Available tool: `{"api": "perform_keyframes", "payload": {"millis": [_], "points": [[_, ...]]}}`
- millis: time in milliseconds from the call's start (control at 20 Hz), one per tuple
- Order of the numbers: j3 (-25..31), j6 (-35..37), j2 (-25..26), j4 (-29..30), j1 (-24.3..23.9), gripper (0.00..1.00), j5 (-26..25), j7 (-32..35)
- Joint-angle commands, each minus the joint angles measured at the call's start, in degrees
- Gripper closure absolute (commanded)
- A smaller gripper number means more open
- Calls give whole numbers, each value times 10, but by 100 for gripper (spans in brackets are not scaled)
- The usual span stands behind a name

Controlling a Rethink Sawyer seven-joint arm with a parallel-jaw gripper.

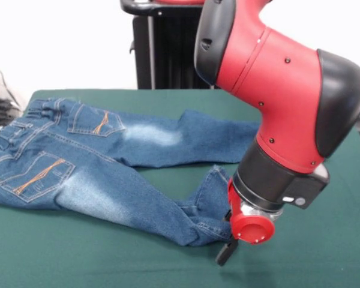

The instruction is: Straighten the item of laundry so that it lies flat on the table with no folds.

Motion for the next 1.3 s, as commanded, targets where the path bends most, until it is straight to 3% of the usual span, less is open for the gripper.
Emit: {"api": "perform_keyframes", "payload": {"millis": [50,250,700,1300], "points": [[55,28,-13,-35,27,0,28,164],[57,31,-20,-30,28,0,28,163],[23,118,-22,-88,20,0,43,232],[69,66,-61,0,40,0,27,164]]}}
